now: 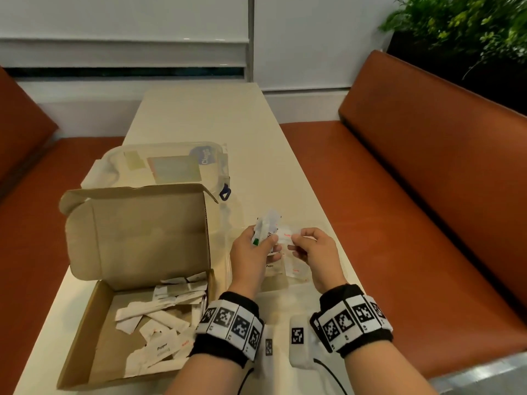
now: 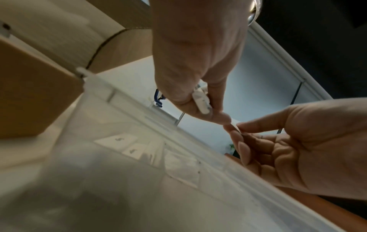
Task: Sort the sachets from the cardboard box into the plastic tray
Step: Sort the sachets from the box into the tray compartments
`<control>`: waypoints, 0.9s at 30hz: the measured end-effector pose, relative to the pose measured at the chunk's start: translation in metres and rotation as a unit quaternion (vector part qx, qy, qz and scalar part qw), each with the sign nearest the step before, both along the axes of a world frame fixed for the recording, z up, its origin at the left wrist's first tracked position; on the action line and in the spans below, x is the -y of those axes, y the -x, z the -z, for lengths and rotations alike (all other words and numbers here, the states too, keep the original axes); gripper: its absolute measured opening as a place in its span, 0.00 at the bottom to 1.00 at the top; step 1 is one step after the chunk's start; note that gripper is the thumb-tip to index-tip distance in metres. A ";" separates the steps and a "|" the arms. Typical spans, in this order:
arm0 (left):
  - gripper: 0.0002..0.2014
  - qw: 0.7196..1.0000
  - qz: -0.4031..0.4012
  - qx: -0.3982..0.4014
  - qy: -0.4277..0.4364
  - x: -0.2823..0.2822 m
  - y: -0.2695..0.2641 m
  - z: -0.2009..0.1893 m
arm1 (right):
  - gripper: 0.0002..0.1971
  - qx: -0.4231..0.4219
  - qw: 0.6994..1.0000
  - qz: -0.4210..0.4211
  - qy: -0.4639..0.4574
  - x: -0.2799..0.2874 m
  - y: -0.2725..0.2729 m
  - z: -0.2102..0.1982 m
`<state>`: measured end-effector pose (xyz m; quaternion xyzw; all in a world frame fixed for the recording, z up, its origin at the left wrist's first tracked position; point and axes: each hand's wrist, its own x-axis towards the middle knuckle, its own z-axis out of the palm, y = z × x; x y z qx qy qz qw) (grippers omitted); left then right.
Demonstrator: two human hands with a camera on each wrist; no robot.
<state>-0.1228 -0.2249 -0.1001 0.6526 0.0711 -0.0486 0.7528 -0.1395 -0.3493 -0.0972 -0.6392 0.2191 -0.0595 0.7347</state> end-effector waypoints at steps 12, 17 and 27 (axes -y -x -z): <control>0.12 0.993 -0.020 0.049 -0.108 0.010 -0.002 -0.001 | 0.08 0.046 0.971 -0.147 0.181 0.026 -0.014 0.002; 0.10 0.994 -0.065 0.036 -0.074 0.010 0.008 0.005 | 0.02 0.054 0.951 -0.206 0.223 0.033 -0.017 -0.002; 0.06 0.990 -0.137 0.011 -0.035 0.015 0.024 0.020 | 0.04 0.017 0.878 -0.179 0.443 0.049 0.005 0.018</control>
